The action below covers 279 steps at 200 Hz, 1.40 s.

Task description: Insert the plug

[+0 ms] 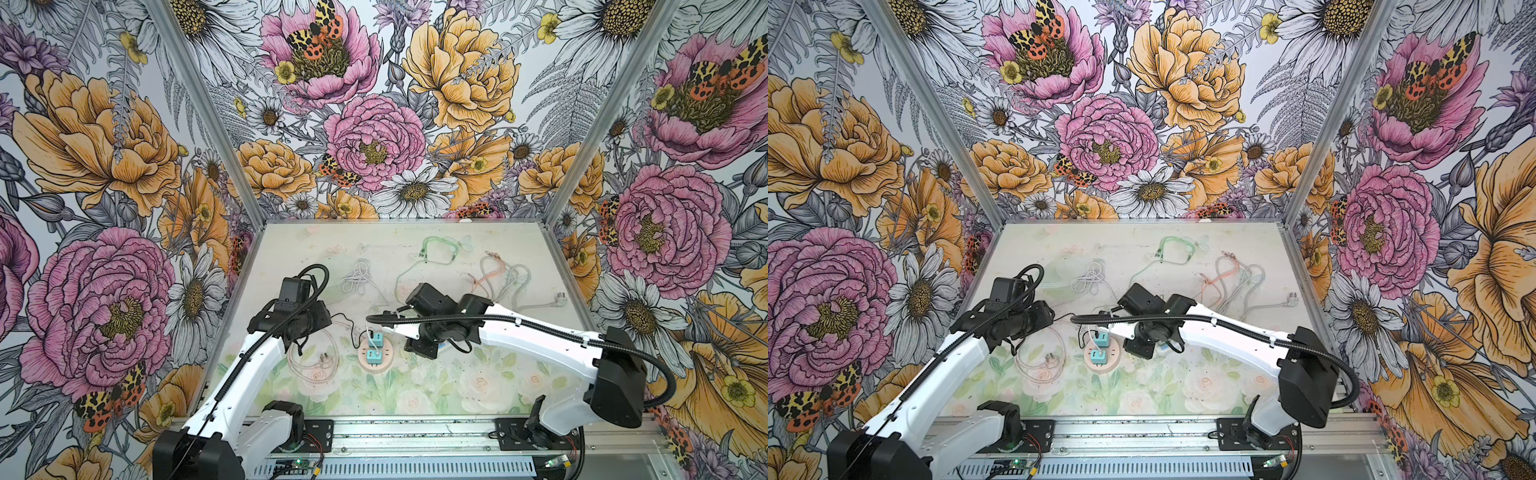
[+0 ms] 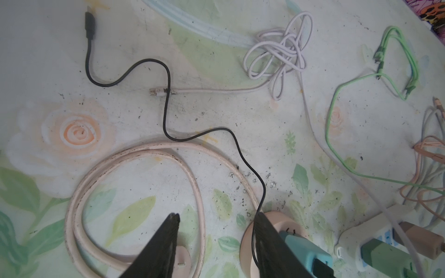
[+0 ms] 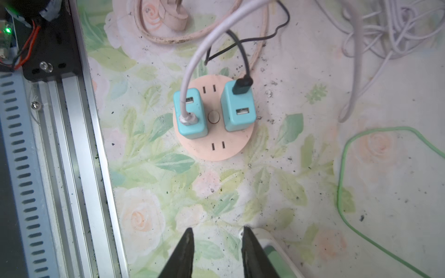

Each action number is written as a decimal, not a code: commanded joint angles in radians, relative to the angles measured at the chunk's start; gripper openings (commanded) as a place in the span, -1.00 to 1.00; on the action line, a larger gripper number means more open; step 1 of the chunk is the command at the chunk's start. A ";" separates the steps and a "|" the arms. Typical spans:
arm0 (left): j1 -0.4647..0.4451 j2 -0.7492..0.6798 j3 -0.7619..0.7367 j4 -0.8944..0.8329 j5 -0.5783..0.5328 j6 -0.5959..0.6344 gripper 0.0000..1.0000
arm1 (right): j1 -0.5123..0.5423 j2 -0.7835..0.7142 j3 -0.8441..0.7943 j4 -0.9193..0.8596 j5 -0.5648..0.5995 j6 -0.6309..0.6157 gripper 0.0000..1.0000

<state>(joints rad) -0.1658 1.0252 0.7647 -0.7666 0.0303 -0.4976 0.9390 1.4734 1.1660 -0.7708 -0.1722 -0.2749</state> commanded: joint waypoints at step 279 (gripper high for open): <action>0.183 0.316 0.103 0.630 -0.208 0.380 0.24 | -1.086 -0.179 -0.573 1.026 0.216 0.561 -0.04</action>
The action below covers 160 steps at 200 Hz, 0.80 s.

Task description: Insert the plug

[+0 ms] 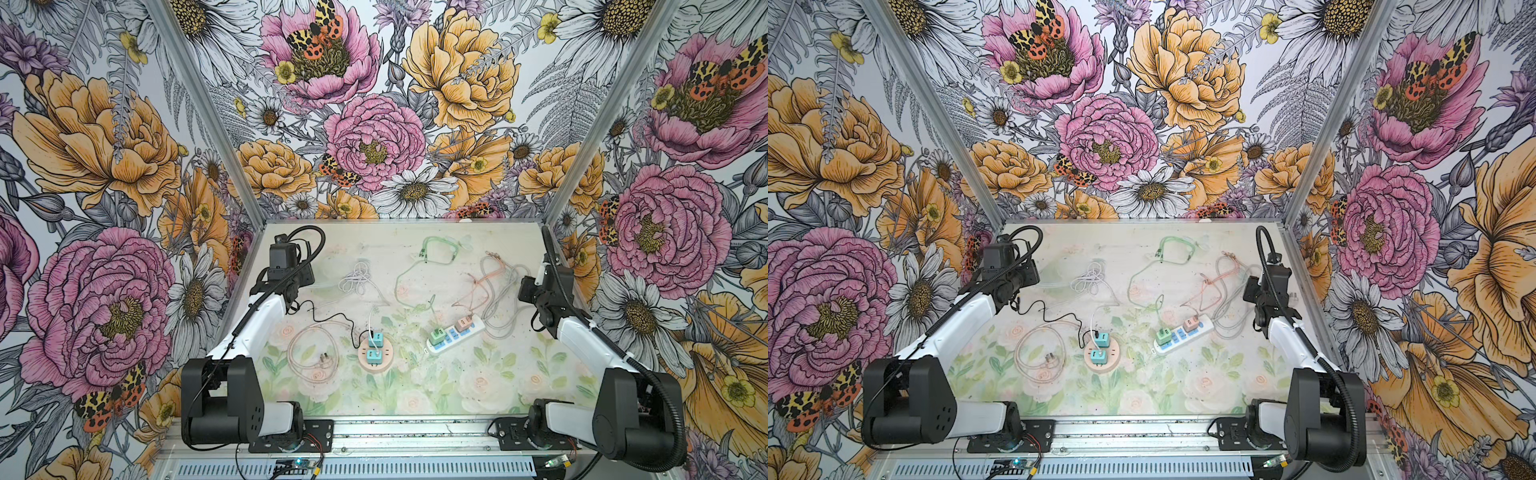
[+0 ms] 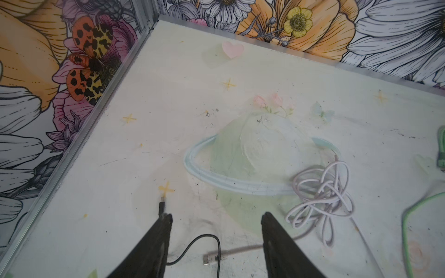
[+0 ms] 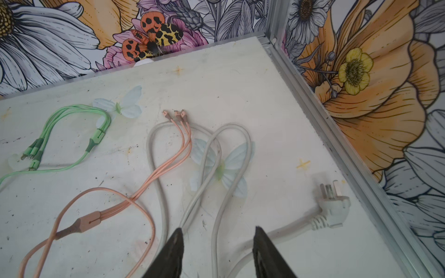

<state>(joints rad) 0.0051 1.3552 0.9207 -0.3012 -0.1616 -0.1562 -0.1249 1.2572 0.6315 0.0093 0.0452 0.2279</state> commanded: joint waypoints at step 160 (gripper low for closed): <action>0.015 0.083 -0.536 1.129 -0.055 0.110 0.97 | 0.022 0.218 -0.268 0.867 -0.121 -0.107 0.99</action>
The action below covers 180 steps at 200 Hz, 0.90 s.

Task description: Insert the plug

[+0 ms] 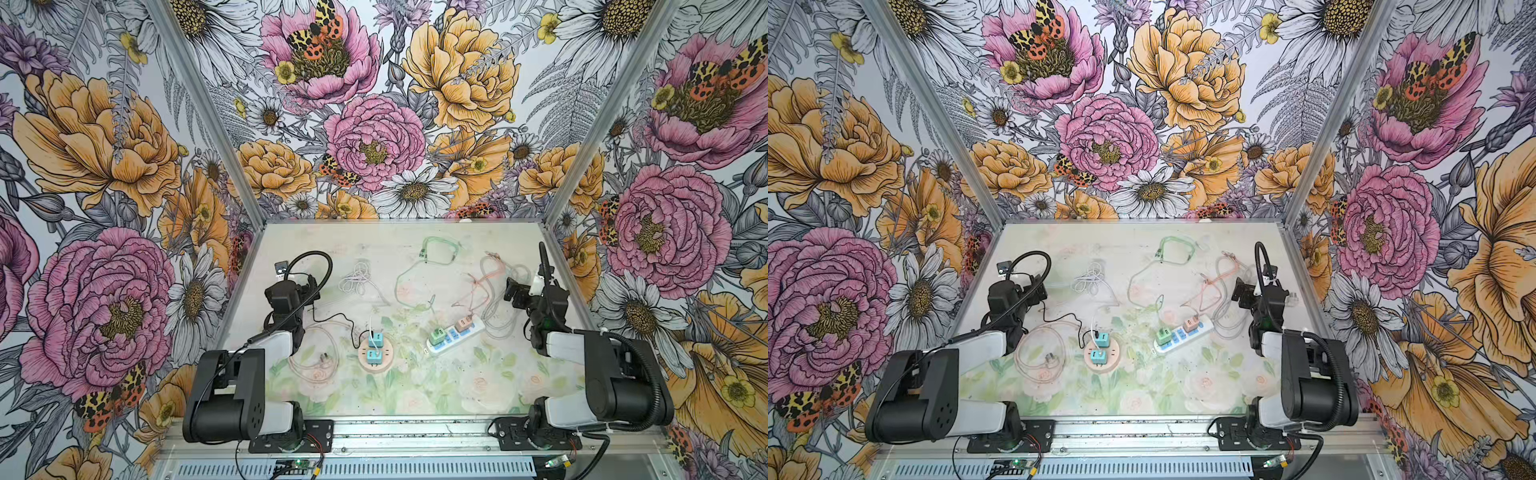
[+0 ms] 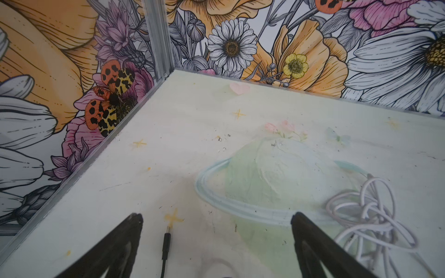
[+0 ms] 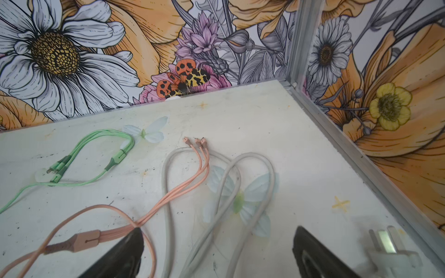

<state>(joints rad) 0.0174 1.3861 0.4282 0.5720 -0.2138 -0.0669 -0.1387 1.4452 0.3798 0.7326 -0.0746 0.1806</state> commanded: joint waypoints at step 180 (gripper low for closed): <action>-0.020 0.163 -0.063 0.388 0.016 0.053 0.97 | 0.083 0.092 0.004 0.155 0.084 -0.082 0.99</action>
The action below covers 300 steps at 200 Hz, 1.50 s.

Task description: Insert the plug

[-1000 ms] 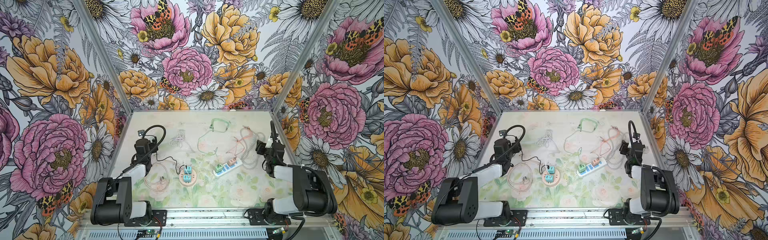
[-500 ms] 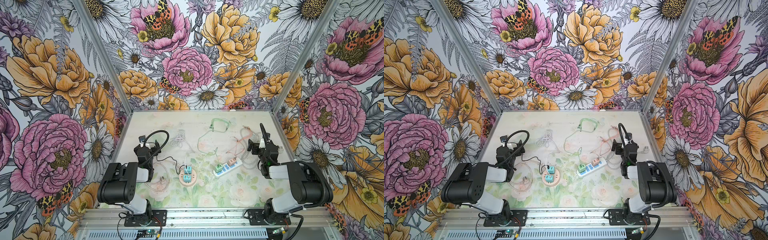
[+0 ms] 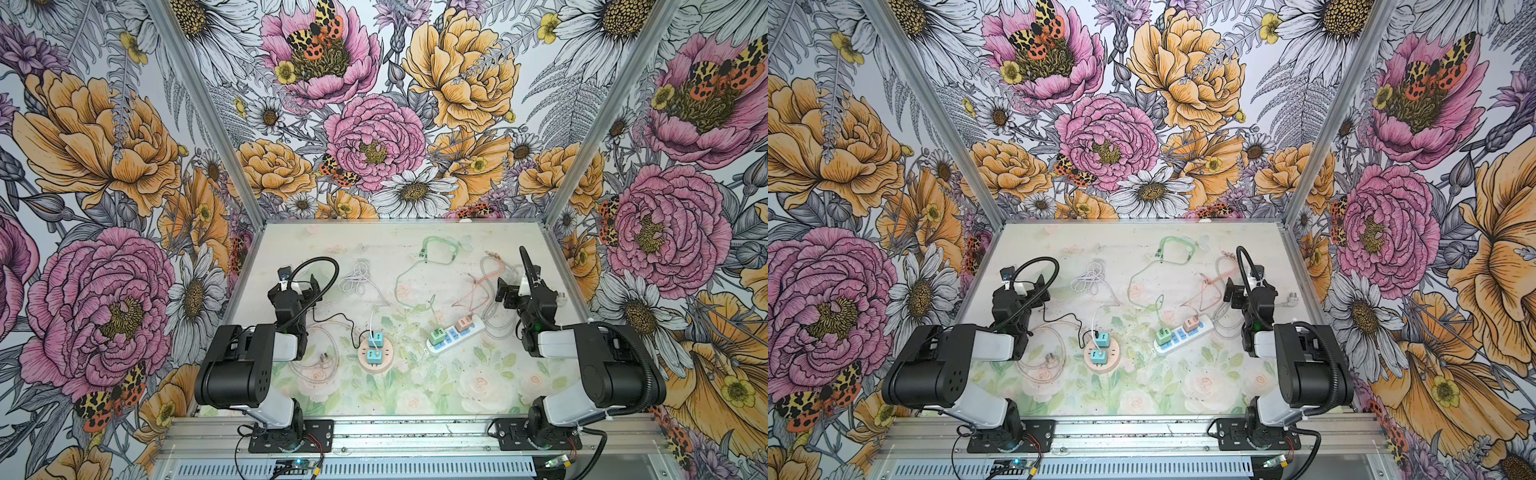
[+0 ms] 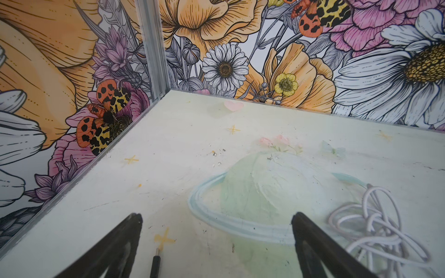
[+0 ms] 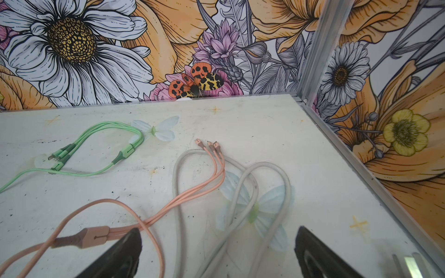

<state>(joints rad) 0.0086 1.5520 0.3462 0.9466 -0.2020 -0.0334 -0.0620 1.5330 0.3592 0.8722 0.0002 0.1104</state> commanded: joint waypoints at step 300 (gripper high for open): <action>-0.012 -0.003 0.019 0.013 0.004 0.020 0.97 | 0.015 0.007 0.037 -0.006 0.029 -0.018 0.99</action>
<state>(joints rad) 0.0040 1.5520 0.3492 0.9466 -0.2020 -0.0257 -0.0570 1.5330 0.3733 0.8639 0.0082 0.1093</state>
